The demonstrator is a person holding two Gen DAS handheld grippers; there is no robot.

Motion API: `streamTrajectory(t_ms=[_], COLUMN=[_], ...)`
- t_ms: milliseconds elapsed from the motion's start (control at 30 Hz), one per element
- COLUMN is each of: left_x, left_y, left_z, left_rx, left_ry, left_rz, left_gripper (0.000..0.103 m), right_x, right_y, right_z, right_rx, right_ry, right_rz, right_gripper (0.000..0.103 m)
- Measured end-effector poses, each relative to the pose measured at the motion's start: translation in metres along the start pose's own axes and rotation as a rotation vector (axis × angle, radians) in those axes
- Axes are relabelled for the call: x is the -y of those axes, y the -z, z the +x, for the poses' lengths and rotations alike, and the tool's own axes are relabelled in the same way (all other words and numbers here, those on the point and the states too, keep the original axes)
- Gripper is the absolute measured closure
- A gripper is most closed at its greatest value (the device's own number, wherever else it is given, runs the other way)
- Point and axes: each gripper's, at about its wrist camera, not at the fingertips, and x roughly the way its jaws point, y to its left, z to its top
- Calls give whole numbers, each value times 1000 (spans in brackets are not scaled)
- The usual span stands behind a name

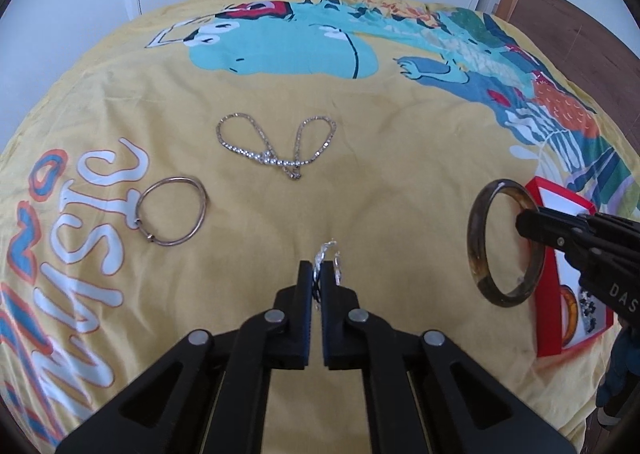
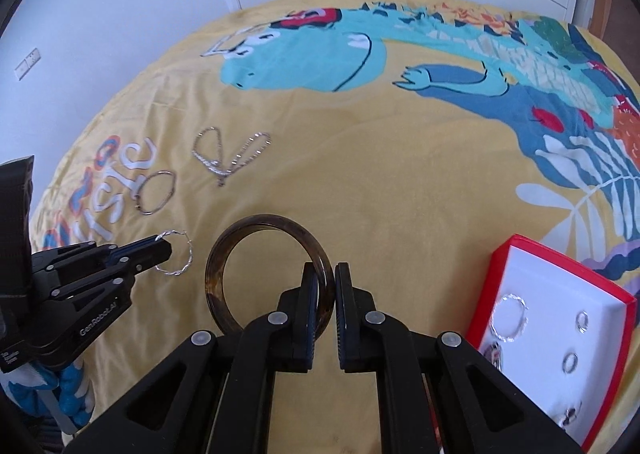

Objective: Organize jewelry
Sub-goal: 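Carry the small hoop and tortoiseshell bangle with both tools into the red box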

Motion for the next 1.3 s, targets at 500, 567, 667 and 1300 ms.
streamTrajectory(t_ms=[500, 567, 667, 1300], left_x=[11, 12, 17, 107], left_y=[34, 40, 50, 79], left_z=[-115, -130, -153, -201], left_rx=[110, 128, 156, 200], left_ry=[-19, -19, -18, 16], left_rz=[37, 40, 46, 165], left_gripper=[100, 100, 100, 100], right_x=[-30, -32, -32, 66], right_y=[46, 55, 68, 139], right_z=[-114, -130, -151, -243], right_rx=[100, 117, 141, 245], right_ry=[22, 30, 41, 152], right_rz=[2, 6, 14, 180], right_gripper=[95, 95, 95, 95])
